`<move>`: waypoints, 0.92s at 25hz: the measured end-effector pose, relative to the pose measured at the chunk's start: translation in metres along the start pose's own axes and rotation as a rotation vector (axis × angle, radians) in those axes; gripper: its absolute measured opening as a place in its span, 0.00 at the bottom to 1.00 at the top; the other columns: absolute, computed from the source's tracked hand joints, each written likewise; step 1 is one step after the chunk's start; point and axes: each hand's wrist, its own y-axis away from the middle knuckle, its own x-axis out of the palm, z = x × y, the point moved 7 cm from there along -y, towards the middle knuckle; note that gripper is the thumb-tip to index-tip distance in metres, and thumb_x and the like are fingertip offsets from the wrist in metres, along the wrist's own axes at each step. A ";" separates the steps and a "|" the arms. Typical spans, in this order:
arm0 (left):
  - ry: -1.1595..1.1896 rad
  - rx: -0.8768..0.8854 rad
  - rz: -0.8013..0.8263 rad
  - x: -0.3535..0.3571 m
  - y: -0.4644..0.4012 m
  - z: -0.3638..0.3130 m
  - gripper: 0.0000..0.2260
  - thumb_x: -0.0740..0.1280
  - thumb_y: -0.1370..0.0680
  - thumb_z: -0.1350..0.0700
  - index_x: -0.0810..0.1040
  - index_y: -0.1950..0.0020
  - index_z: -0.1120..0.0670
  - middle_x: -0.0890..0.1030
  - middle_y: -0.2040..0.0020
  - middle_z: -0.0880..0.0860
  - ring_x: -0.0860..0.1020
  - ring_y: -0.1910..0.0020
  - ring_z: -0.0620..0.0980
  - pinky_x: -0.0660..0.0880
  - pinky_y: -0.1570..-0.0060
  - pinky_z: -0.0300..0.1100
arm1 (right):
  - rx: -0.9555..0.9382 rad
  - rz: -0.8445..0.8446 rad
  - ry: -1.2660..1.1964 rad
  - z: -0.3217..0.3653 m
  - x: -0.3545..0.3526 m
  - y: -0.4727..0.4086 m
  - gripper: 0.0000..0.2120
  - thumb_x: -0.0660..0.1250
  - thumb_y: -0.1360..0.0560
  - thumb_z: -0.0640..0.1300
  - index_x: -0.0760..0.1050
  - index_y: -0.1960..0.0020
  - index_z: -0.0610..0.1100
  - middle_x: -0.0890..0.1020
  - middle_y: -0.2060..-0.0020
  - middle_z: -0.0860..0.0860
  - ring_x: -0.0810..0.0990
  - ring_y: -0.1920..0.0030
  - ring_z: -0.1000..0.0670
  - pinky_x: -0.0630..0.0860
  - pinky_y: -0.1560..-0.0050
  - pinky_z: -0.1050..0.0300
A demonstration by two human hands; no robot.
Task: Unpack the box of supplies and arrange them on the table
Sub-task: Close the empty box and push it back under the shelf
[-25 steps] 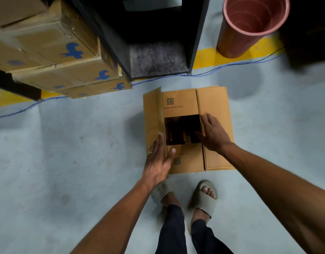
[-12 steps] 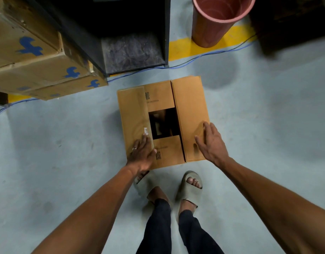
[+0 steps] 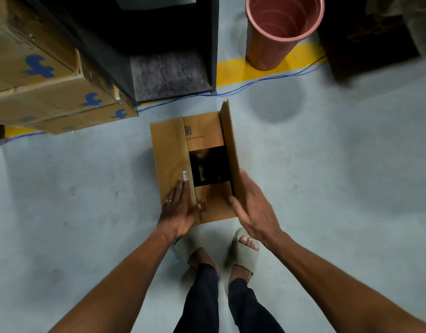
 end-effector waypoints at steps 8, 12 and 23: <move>0.038 -0.119 -0.094 0.005 0.010 0.036 0.27 0.54 0.17 0.41 0.47 0.20 0.34 0.43 0.18 0.54 0.51 0.21 0.64 0.60 0.27 0.66 | 0.053 0.353 0.299 -0.006 0.095 0.001 0.30 0.43 0.19 0.67 0.44 0.19 0.59 0.43 0.19 0.48 0.42 0.19 0.41 0.56 0.23 0.36; 0.050 -0.137 -0.039 0.018 0.014 0.054 0.34 0.61 0.18 0.44 0.39 0.24 0.27 0.36 0.20 0.50 0.55 0.23 0.64 0.65 0.29 0.66 | 0.172 0.403 0.302 -0.016 0.112 -0.002 0.28 0.43 0.20 0.65 0.40 0.22 0.67 0.35 0.20 0.46 0.42 0.21 0.32 0.65 0.31 0.29; 0.318 -0.042 -0.174 -0.009 -0.040 0.061 0.45 0.76 0.26 0.50 0.49 0.21 0.35 0.43 0.21 0.53 0.56 0.24 0.65 0.65 0.28 0.62 | 0.183 0.256 0.152 -0.013 0.092 -0.078 0.37 0.65 0.21 0.56 0.46 0.21 0.64 0.49 0.23 0.38 0.66 0.30 0.31 0.73 0.34 0.38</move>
